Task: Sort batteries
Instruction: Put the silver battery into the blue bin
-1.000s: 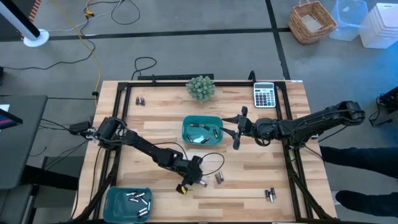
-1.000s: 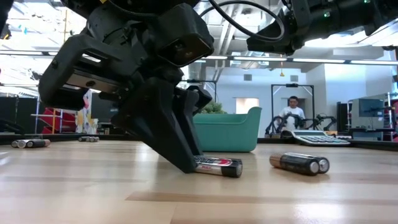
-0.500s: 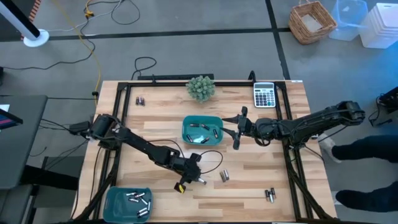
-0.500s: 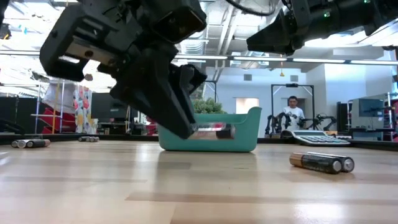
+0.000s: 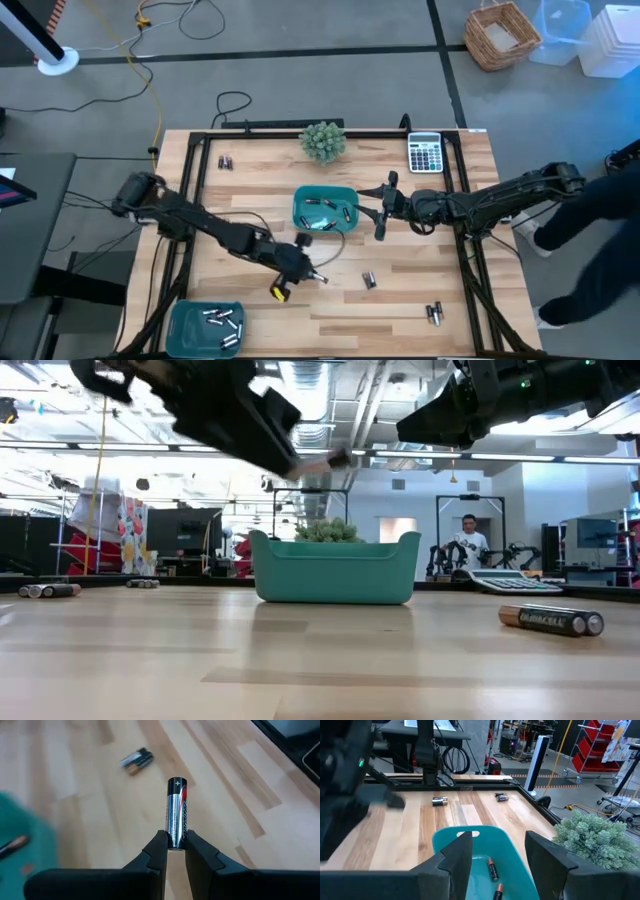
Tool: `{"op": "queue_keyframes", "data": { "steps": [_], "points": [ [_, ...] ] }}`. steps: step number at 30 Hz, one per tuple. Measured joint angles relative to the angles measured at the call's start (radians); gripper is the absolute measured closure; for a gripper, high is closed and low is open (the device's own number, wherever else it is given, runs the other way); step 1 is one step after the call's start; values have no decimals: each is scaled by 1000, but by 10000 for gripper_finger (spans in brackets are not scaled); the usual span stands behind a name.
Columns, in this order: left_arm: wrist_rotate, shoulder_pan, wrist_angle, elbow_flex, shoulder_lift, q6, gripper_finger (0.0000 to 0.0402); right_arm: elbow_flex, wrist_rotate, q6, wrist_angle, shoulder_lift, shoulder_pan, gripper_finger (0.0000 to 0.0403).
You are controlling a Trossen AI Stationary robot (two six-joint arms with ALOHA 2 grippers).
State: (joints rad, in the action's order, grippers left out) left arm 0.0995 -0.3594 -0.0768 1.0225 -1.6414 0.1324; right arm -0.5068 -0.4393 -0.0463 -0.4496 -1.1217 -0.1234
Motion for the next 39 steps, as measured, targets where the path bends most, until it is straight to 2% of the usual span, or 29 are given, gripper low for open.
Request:
{"op": "queue_keyframes", "data": {
  "steps": [3, 9, 16, 21, 30, 36, 39],
  "points": [
    [58, -18, -80, -33, 104, -40, 362, 0, 0, 0, 0, 0, 0, 207],
    [78, -87, -329, -39, 276, -183, 362, 0, 0, 0, 1, 0, 0, 207],
    [55, -223, -529, -39, 436, -430, 362, 0, 0, 1, 1, 0, 2, 207],
    [-30, -332, -606, -39, 509, -703, 362, 0, 0, 4, 3, 0, 2, 207],
    [-181, -514, -703, -39, 480, -1247, 362, 0, 0, 20, 35, 0, 0, 207],
    [-265, -578, -701, -39, 407, -1471, 360, 0, 0, 20, 40, 0, 1, 207],
    [-287, -591, -701, -39, 370, -1534, 342, 0, 0, 15, 40, 0, 1, 207]
  ]
}}
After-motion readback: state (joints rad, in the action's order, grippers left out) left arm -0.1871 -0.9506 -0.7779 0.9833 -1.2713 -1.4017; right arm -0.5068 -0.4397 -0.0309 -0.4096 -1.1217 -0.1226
